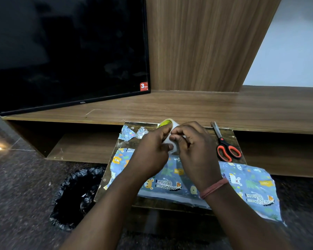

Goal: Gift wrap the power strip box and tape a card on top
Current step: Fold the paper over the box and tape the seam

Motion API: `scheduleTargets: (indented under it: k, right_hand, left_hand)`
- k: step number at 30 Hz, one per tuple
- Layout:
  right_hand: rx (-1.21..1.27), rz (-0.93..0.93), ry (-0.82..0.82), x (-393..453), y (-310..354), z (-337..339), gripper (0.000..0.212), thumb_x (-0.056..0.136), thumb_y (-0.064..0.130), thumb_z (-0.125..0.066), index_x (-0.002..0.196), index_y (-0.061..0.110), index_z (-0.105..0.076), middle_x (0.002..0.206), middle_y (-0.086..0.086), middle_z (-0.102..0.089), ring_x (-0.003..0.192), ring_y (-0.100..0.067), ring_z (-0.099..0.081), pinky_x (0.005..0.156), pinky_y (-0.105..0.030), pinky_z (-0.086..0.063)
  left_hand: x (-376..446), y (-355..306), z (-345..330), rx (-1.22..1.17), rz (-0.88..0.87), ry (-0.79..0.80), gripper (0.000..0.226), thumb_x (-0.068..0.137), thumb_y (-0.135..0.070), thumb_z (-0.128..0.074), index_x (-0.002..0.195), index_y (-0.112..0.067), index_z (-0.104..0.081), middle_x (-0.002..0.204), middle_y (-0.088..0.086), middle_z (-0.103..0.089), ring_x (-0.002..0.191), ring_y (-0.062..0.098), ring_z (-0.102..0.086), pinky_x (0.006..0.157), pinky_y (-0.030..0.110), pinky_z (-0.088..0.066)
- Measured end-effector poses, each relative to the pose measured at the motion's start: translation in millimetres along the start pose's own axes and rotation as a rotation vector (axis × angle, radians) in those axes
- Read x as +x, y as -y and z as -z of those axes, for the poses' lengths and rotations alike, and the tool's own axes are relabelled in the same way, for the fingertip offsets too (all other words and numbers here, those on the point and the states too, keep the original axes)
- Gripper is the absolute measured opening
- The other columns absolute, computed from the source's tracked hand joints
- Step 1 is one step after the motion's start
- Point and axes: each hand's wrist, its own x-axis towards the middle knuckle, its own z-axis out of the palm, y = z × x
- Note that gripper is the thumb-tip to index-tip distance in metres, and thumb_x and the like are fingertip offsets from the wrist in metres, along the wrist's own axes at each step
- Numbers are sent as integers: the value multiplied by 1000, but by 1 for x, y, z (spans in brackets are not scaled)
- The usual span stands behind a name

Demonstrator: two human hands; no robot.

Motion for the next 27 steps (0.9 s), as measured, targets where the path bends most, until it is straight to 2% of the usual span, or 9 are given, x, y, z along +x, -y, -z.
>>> scheduleTargets:
  k: [2, 4, 7, 9, 14, 17, 21, 24, 27]
  right_hand:
    - [-21, -14, -2, -1, 0, -4, 7, 89, 11, -67, 87, 17, -70, 90, 6, -62, 86, -20, -60, 75, -41, -49]
    - [-20, -42, 4, -3, -1, -6, 7, 89, 11, -65, 88, 15, -70, 88, 5, -63, 85, -16, -59, 76, -36, -48]
    - [-20, -74, 19, -4, 0, -11, 10, 88, 4, -66, 85, 14, -69, 85, 5, -61, 79, -9, -55, 72, -22, -42]
    - [-40, -69, 20, -4, 0, -13, 12, 87, 3, -67, 83, 14, -68, 83, 5, -62, 76, -7, -53, 69, -17, -38]
    - [-63, -26, 25, -6, -1, -15, 12, 89, 2, -65, 83, 12, -67, 84, 2, -60, 76, -13, -55, 68, -27, -42]
    - [-102, 9, 45, -7, 1, -16, 14, 88, -1, -63, 85, 12, -67, 85, 2, -59, 76, -14, -54, 67, -25, -39]
    - [35, -90, -19, -1, 1, -10, 12, 88, 3, -67, 84, 14, -70, 84, 6, -64, 79, -11, -60, 72, -26, -46]
    - [42, -120, -24, -2, 1, -7, 19, 89, 6, -70, 106, 12, -74, 92, 3, -64, 85, -13, -61, 79, -19, -45]
    - [-22, -67, 4, -6, -2, -7, 15, 91, 8, -68, 103, 11, -76, 94, -1, -62, 87, -16, -59, 79, -18, -42]
  left_hand:
    - [0, 2, -4, 104, 5, -42, 38, 89, 1, -64, 121, -22, -65, 113, -2, -73, 110, 17, -65, 92, 30, -50]
    - [-1, 1, -7, 145, 14, -54, 32, 88, -2, -64, 113, -23, -66, 100, -5, -73, 99, 17, -66, 88, 36, -52]
    - [-2, 0, -8, 140, 46, -91, 33, 88, -2, -64, 111, -26, -70, 99, -9, -75, 100, 11, -67, 87, 33, -53]
    - [-1, 0, -9, 146, 65, -100, 27, 88, -3, -64, 105, -23, -70, 95, -7, -75, 96, 11, -67, 85, 36, -53]
    - [0, 2, -7, 127, 92, -89, 21, 86, -5, -63, 98, -21, -70, 89, -4, -74, 91, 14, -68, 83, 41, -55]
    - [1, 4, -6, 121, 91, -77, 19, 83, -7, -60, 93, -20, -69, 86, -3, -74, 91, 18, -68, 82, 43, -55]
    - [2, 1, -4, -114, 188, -47, 31, 88, -11, -60, 115, -19, -73, 107, -8, -77, 108, 12, -71, 97, 37, -55]
    - [2, -2, -3, -278, 205, -31, 33, 95, 2, -56, 119, -14, -72, 104, -1, -79, 99, 17, -75, 86, 29, -58]
    - [0, 1, -3, -314, 187, -57, 33, 95, 10, -54, 116, -8, -72, 100, 2, -79, 94, 16, -75, 79, 22, -57]
